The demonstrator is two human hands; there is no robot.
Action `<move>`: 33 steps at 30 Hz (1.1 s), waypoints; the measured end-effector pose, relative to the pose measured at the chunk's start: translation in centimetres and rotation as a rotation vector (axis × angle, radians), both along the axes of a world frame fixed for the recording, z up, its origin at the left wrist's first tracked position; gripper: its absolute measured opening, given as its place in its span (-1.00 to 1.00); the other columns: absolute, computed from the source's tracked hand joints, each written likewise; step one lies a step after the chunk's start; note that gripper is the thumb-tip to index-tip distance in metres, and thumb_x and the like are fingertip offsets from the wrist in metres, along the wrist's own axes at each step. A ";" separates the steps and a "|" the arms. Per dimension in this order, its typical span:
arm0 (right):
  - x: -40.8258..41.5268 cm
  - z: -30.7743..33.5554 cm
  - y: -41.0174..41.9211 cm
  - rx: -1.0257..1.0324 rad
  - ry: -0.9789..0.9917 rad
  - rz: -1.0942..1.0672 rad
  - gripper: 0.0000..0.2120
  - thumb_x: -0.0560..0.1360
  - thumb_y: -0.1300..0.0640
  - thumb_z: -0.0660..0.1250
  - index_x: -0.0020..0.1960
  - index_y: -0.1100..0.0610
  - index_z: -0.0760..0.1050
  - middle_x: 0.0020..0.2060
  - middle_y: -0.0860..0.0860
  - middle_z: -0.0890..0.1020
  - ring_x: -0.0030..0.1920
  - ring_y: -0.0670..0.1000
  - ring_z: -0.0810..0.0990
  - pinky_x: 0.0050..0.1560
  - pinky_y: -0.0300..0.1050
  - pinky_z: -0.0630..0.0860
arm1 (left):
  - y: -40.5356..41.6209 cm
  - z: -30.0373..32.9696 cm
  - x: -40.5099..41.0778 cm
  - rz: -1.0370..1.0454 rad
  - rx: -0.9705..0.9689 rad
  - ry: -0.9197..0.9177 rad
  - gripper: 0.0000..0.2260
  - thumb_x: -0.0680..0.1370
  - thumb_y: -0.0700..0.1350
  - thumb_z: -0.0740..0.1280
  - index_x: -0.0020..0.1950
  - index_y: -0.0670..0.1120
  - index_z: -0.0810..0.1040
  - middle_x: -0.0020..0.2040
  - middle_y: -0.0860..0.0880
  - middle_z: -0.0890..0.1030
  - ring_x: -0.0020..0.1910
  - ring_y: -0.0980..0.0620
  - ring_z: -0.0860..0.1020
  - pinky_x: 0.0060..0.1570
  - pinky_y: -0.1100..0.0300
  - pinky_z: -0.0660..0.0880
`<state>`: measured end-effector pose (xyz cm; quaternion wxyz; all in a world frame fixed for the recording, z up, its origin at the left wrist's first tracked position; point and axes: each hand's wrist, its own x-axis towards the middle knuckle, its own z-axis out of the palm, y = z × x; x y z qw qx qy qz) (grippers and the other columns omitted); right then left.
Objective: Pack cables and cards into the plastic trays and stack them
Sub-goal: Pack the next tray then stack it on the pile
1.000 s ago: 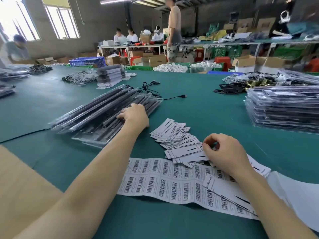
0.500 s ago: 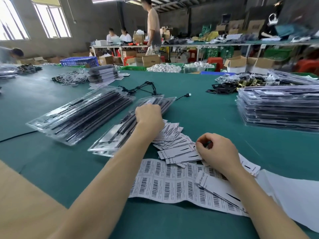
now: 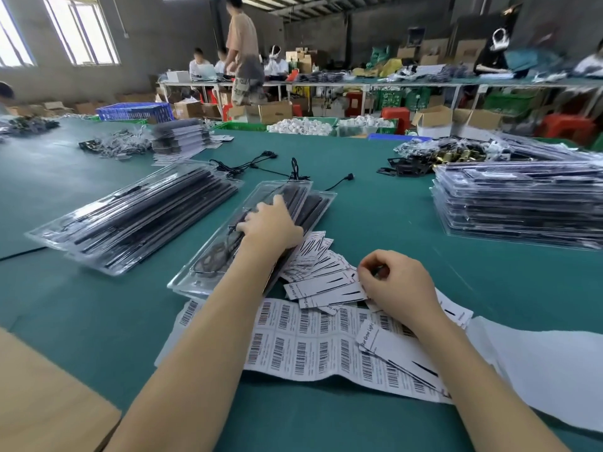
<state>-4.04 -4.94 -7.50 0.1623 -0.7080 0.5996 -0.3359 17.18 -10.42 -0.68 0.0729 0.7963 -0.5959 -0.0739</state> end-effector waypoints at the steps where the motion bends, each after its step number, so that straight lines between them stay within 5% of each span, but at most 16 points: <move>1: 0.0 0.0 0.1 0.003 -0.005 0.000 -0.87 0.49 0.00 0.35 -0.23 -0.16 0.56 -0.27 -0.25 0.63 -0.20 -0.24 0.56 -0.28 -0.24 0.42 | 0.0 -0.1 0.2 -0.002 -0.016 0.021 -0.37 0.55 0.05 0.32 0.54 -0.09 0.18 0.41 -0.26 0.40 0.36 -0.33 0.41 0.34 -0.31 0.36; 6: 0.0 0.2 0.3 0.009 -0.013 0.008 -0.88 0.49 0.00 0.34 -0.21 -0.16 0.57 -0.25 -0.26 0.63 -0.19 -0.24 0.56 -0.28 -0.26 0.42 | 0.7 0.7 -0.3 -0.045 -0.095 0.038 -0.62 0.51 0.04 0.37 0.21 -0.13 0.42 0.18 -0.17 0.52 0.23 -0.28 0.47 0.23 -0.22 0.47; 13: -0.8 1.4 -0.1 0.017 -0.133 0.041 -0.89 0.51 0.05 0.37 -0.18 -0.09 0.60 -0.29 -0.26 0.64 -0.23 -0.24 0.59 -0.25 -0.37 0.46 | 1.4 1.7 -2.7 -0.109 -0.207 0.218 -0.82 0.45 -0.02 0.35 -0.04 -0.08 0.46 0.04 -0.09 0.53 0.18 -0.24 0.46 0.22 -0.22 0.46; 15: -1.4 2.4 -0.2 0.001 -0.274 0.017 -0.89 0.54 0.05 0.37 -0.15 -0.07 0.60 -0.27 -0.24 0.66 -0.21 -0.24 0.61 -0.22 -0.44 0.46 | 1.7 1.9 -3.4 -0.141 -0.241 0.272 -0.85 0.44 -0.02 0.35 -0.15 -0.04 0.42 0.00 -0.07 0.53 0.14 -0.24 0.48 0.20 -0.22 0.48; 20: -2.2 4.8 -0.2 0.378 -0.987 0.076 -0.70 0.59 -0.14 0.33 0.19 0.03 0.54 0.04 0.04 0.72 -0.04 0.06 0.74 -0.10 -0.06 0.67 | 2.7 2.5 -6.4 -0.275 -0.352 0.371 -0.81 0.42 0.01 0.37 -0.25 0.01 0.37 -0.13 0.02 0.47 0.04 -0.21 0.50 0.12 -0.16 0.51; 23: -2.3 5.2 0.0 0.489 -1.211 0.217 -0.63 0.55 -0.22 0.34 0.26 -0.07 0.47 0.08 0.06 0.72 0.06 0.18 0.72 -0.02 0.07 0.68 | 3.8 2.8 -8.9 -0.408 -0.379 0.395 -0.79 0.41 0.01 0.40 -0.25 0.03 0.37 -0.13 0.09 0.43 0.02 -0.16 0.48 0.12 -0.15 0.50; 26: -3.2 5.9 0.0 0.465 -1.342 0.267 -0.60 0.56 -0.24 0.32 0.20 0.01 0.64 0.02 0.05 0.71 -0.03 0.10 0.69 0.02 0.08 0.64 | 4.9 2.8 -10.6 -0.573 -0.349 0.422 -0.78 0.37 -0.03 0.45 -0.22 0.02 0.40 -0.08 0.04 0.45 0.01 -0.14 0.47 0.09 -0.13 0.50; 30: -5.0 6.1 -0.3 0.349 -1.327 0.085 -0.83 0.61 0.13 0.31 -0.07 0.22 0.59 -0.19 0.13 0.61 -0.26 0.05 0.64 -0.24 -0.08 0.60 | 5.6 2.8 -11.4 -0.819 -0.319 0.195 -0.72 0.37 0.00 0.44 -0.08 0.03 0.37 0.14 0.06 0.43 0.09 -0.10 0.36 0.16 -0.06 0.40; 33: -6.3 5.8 -0.2 0.393 -1.375 0.079 -0.86 0.61 0.20 0.26 -0.04 0.25 0.53 -0.15 0.17 0.57 -0.17 0.08 0.59 -0.09 -0.02 0.60 | 5.2 2.0 -11.4 -0.890 -0.337 -0.077 -0.58 0.39 -0.04 0.44 0.05 0.08 0.22 0.32 0.04 0.30 0.24 -0.06 0.30 0.20 -0.01 0.32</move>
